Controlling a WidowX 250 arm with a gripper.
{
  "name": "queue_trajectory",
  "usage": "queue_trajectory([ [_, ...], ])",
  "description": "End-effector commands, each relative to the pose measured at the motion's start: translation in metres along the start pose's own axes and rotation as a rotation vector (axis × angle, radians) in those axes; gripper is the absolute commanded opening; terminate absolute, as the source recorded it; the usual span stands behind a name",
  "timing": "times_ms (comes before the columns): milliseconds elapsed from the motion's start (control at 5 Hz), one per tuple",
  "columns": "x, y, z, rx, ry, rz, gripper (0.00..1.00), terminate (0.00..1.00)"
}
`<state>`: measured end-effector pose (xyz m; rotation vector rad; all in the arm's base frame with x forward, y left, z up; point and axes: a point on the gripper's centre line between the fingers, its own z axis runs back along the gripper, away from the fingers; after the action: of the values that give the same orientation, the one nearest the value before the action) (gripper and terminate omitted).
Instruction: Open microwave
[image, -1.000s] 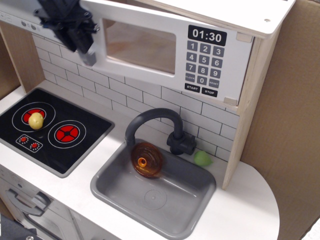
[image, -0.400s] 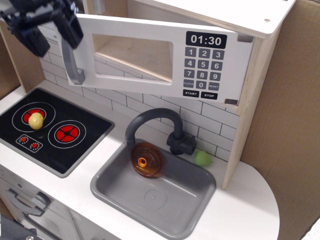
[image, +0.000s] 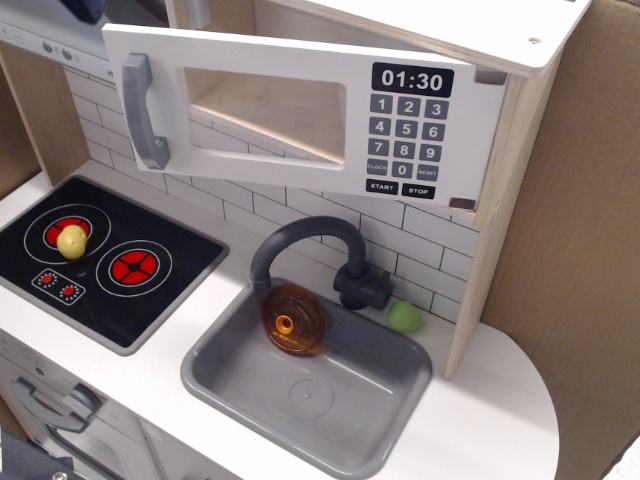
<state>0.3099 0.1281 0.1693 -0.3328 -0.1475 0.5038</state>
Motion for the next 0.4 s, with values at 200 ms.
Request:
queue_trajectory([
  [200,0.057,0.004,-0.004,0.091,-0.142,0.002,1.00,0.00],
])
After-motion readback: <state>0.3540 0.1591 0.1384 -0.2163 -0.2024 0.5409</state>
